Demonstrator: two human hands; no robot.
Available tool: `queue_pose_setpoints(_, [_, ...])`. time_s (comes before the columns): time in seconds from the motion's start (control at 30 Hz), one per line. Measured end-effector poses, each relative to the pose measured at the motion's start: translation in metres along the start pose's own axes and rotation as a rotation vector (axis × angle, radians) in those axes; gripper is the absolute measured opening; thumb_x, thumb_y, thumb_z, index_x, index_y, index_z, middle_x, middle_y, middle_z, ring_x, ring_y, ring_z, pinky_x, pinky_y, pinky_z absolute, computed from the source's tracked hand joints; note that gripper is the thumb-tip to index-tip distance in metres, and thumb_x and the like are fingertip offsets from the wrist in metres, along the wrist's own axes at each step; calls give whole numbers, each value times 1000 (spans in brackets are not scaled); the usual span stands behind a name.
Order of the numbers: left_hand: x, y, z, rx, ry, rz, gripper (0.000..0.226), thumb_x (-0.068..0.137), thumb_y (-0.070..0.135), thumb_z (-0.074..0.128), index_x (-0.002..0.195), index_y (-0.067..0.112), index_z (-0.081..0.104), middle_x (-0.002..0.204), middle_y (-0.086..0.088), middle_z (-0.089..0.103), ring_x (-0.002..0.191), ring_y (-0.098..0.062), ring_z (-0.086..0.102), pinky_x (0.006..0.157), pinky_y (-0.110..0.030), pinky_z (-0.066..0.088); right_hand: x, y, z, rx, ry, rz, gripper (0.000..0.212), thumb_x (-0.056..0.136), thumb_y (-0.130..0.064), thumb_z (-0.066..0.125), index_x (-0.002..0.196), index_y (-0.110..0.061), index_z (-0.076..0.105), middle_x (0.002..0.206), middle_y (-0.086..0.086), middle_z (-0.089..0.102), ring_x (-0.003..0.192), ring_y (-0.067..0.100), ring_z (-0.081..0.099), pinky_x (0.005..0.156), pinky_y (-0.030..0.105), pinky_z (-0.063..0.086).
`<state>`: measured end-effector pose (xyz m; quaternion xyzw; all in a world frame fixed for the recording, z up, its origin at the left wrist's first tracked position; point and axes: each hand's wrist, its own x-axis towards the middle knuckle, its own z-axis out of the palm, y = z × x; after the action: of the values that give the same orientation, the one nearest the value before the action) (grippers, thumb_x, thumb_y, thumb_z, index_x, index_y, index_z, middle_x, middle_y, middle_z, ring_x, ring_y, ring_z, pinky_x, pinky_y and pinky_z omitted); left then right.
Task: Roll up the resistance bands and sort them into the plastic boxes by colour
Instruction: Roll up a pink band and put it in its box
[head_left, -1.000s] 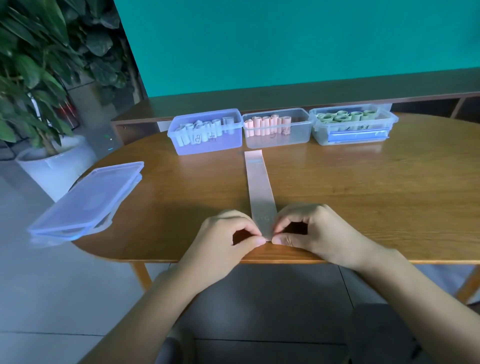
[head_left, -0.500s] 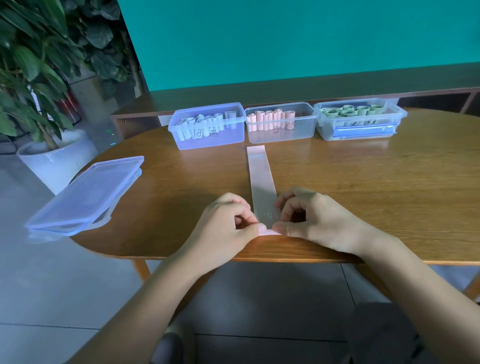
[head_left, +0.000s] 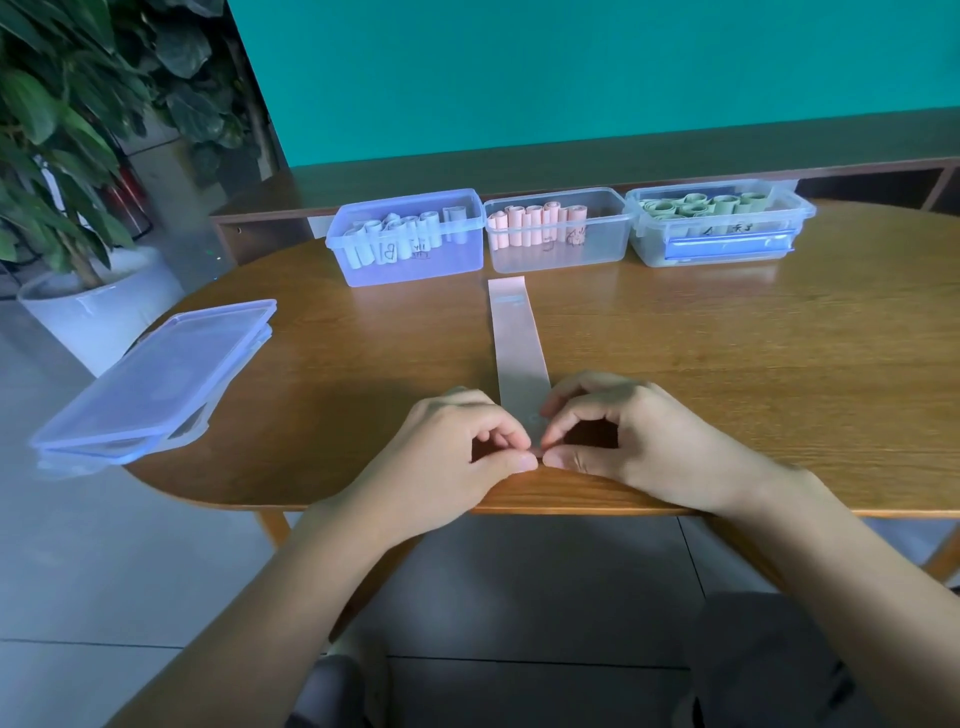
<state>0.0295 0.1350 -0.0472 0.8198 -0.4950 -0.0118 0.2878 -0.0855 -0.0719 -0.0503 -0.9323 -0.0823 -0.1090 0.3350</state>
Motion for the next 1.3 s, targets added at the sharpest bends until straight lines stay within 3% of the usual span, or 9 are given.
queue_pose_setpoints(0.33, [7,0,3,51,92,-5,7,90,36,71,90,30,71,91,19,59,86,-1,58,68,-5,44,6,-1,3,-49,73,87,4,88,-35,76,87,-32,75,117,-16,57,104,-2,58,88,10,42])
queue_pose_setpoints(0.5, [8,1,6,-9,47,16,7,95,27,66,95,30,73,89,24,60,95,2,57,74,-7,46,14,3,0,-55,80,198,18,83,-40,79,79,-24,72,114,-19,57,94,-5,57,81,9,41])
queue_pose_setpoints(0.63, [10,-3,7,34,30,60,15,99,22,61,99,29,74,96,21,61,98,1,57,80,-9,46,16,1,0,-59,80,151,12,85,-31,80,82,-23,70,109,-12,60,91,-2,57,77,7,40])
queue_pose_setpoints(0.73, [9,-3,6,63,27,87,11,97,27,63,99,27,74,96,20,59,94,-1,58,77,-10,45,12,-1,3,-76,70,38,6,90,-24,75,89,-24,69,105,-9,62,93,4,58,80,12,43])
queue_pose_setpoints(0.83, [8,-1,3,32,25,79,11,92,34,70,97,27,76,93,18,60,90,-2,59,72,-9,43,8,1,4,-114,41,-46,7,94,-30,70,96,-24,70,103,-10,63,99,9,61,87,28,48])
queue_pose_setpoints(0.97, [9,-4,5,80,36,77,14,95,32,65,101,28,76,96,19,59,92,0,57,76,-8,44,8,3,3,-104,53,-64,15,91,-35,72,95,-21,74,103,-8,65,100,9,62,89,31,50])
queue_pose_setpoints(1.1, [7,-4,6,88,75,81,17,98,32,61,103,27,76,99,16,60,93,-4,58,79,-13,46,10,4,5,-141,73,-106,17,96,-31,66,96,-17,75,102,-8,64,97,8,62,88,29,50])
queue_pose_setpoints(1.3, [6,-4,8,67,75,116,15,101,28,56,103,27,71,101,15,61,96,-6,59,82,-22,48,10,6,5,-168,104,-74,21,95,-36,65,93,-18,75,108,-8,61,97,5,60,87,15,44])
